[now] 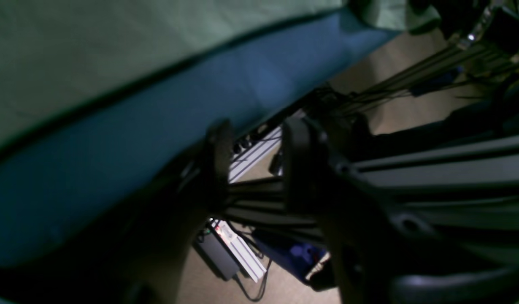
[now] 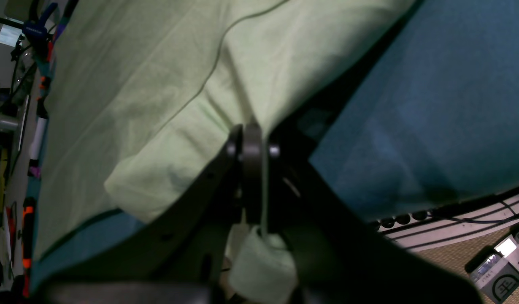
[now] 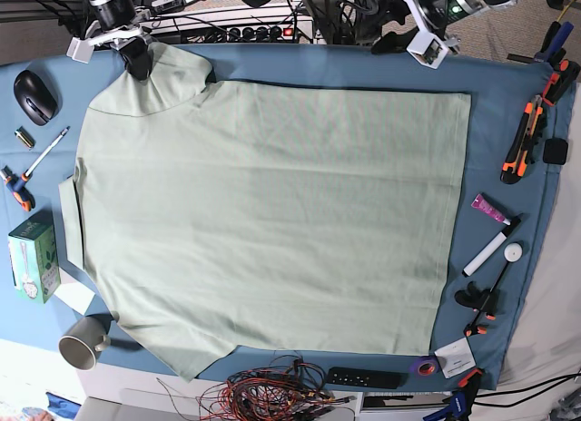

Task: Fold the T-shirt properly
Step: 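Move the left gripper to the opposite shirt corner and grasp it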

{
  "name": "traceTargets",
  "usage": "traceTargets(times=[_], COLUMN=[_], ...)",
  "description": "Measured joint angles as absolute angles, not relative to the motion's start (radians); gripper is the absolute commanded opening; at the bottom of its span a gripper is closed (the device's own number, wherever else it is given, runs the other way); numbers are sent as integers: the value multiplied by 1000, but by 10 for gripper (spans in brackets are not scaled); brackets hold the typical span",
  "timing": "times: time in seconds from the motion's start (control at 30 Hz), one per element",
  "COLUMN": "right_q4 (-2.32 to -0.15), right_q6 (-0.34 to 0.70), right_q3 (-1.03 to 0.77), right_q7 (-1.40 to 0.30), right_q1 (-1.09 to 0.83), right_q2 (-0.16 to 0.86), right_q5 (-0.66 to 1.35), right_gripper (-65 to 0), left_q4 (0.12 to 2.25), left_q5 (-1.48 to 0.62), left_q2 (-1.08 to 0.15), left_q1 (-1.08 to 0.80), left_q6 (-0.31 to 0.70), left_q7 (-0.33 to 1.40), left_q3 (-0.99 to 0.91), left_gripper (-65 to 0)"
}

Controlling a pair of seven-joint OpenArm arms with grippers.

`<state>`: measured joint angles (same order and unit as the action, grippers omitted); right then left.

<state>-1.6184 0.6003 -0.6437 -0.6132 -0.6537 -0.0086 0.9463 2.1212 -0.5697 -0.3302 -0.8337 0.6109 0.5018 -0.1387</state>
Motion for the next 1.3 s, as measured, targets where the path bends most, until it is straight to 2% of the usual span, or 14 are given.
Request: traceTargets(times=[0.2, 0.37, 0.6, 0.8, 0.9, 0.97, 1.1, 1.23, 1.3], right_q4=[-1618, -1618, -1618, -1618, -1618, -1618, -1618, -1618, -1618], right_q6=[600, 600, 600, 600, 600, 600, 600, 600, 600], right_q3=[-644, -644, -644, -644, -644, -644, -644, -644, -644], right_q7=[-613, -613, -613, -612, -612, -612, -613, -613, -613], right_q1=[-654, -654, -654, -653, -653, -653, -650, -649, -649], right_q2=[-9, -9, -9, -9, -9, -9, -9, -9, -9], right_q5=[946, 946, 946, 946, 946, 946, 946, 946, 946], right_gripper=[-650, -650, -650, -650, -650, -650, -650, -650, -650], left_q4=[2122, 2123, 2135, 2231, 2242, 2237, 2186, 2095, 2043], left_q5=[-570, -570, -551, -554, -593, -595, -599, -598, -609], left_q2=[-330, -330, -327, -324, -324, -324, -324, -325, -324], left_q1=[-834, -834, -834, -836, -834, -825, -776, -737, -712], left_q6=[611, 550, 546, 479, 392, 376, 373, 274, 276], left_q7=[509, 513, 526, 544, 551, 574, 570, 574, 575], left_q3=[-159, -159, -170, -312, -379, -399, -400, -400, -400], left_gripper=[-439, -439, -439, -439, -439, -439, -439, -439, -439])
